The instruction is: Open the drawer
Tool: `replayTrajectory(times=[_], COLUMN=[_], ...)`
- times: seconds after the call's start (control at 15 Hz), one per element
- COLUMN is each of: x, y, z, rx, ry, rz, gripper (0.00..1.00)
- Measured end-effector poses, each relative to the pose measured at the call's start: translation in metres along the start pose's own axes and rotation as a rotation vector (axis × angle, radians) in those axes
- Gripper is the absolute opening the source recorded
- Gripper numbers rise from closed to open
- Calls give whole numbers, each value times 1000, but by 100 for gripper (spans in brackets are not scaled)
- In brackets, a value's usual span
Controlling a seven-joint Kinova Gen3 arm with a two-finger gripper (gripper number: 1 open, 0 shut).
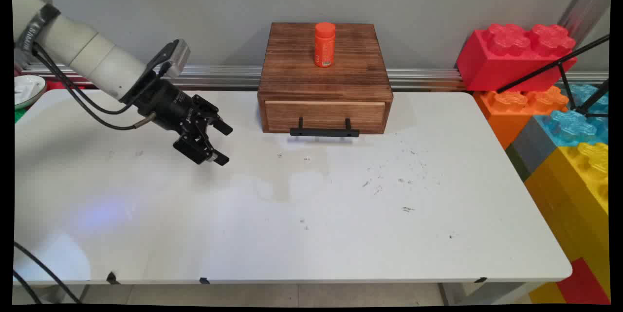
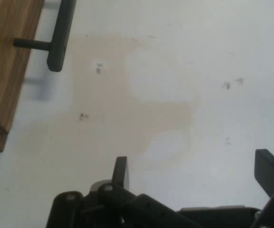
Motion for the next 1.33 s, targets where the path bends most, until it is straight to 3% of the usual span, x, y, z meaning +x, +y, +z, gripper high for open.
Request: replayTrajectory(times=[0.4, 0.6, 0.87, 1.33], x=[9, 25, 64, 134], y=[-1, 1, 6, 6], z=[4, 7, 17, 58], rx=[12, 26, 54, 119], ry=[-12, -13, -25, -107], rz=[0, 9, 38, 129], gripper=[100, 100, 100, 100])
